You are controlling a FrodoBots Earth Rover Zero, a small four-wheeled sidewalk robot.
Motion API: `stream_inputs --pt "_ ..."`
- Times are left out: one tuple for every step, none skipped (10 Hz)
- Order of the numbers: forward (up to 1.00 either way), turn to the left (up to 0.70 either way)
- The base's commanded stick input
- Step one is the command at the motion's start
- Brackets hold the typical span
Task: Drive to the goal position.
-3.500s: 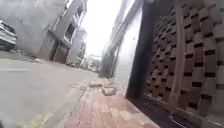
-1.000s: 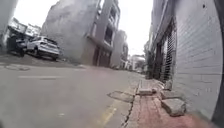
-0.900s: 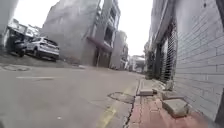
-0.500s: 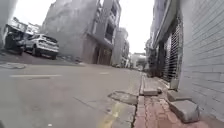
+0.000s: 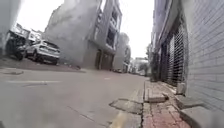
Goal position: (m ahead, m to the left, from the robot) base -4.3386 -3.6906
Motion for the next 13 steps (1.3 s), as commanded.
stream_inputs --pt "0.5 0.0" --pt "0.5 0.0" --pt "0.5 0.0" --pt "0.5 0.0" --pt "0.5 0.0" --pt "0.5 0.0" --pt "0.5 0.0" --pt "0.5 0.0" --pt "0.5 0.0" --pt "0.5 -0.17" --pt "0.5 -0.5" --pt "0.5 -0.5" --pt "0.5 -0.5"
